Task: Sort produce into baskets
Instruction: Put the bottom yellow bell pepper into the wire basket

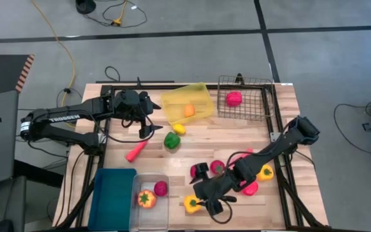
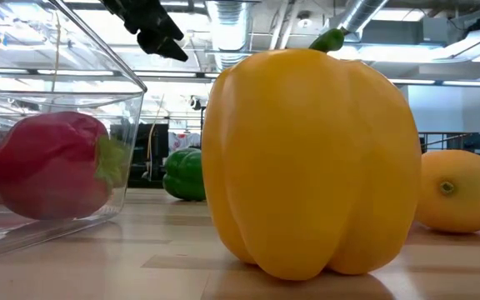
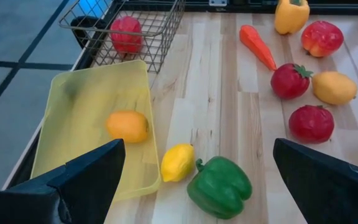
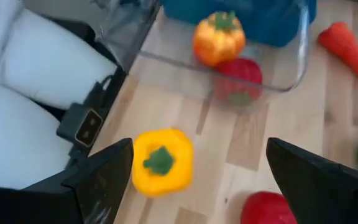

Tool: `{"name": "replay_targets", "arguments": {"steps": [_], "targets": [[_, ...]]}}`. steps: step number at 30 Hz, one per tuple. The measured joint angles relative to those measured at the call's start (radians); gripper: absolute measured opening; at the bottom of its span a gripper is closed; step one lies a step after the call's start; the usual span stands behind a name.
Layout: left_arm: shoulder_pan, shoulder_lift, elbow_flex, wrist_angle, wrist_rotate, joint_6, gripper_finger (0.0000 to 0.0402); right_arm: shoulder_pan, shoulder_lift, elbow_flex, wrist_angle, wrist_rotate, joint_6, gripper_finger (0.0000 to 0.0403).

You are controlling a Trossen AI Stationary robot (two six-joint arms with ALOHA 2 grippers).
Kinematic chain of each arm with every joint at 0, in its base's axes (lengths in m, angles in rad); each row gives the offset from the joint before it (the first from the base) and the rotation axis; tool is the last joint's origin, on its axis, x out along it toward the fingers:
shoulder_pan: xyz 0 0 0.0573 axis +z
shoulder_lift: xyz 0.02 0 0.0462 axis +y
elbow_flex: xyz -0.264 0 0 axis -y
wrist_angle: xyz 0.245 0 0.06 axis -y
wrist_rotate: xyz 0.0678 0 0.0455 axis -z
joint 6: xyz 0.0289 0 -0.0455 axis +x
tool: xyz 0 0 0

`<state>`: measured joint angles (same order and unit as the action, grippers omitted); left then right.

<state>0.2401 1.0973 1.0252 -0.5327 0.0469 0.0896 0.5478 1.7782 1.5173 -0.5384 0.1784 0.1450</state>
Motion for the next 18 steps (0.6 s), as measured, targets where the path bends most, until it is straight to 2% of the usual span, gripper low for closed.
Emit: {"name": "replay_targets", "arguments": {"steps": [4,10,18], "targets": [[0.000,0.000,0.000,0.000,0.000,-0.005,0.0399,0.009,0.054,-0.001,-0.003,0.000,-0.007,0.0393],[0.000,0.000,0.000,0.000,-0.001,-0.008,0.0399,0.021,0.137,-0.002,0.025,-0.015,-0.120,0.0393],[0.000,0.000,0.000,-0.001,0.000,-0.008,0.0399,0.024,0.175,-0.001,0.027,-0.021,-0.116,0.0393]]}}
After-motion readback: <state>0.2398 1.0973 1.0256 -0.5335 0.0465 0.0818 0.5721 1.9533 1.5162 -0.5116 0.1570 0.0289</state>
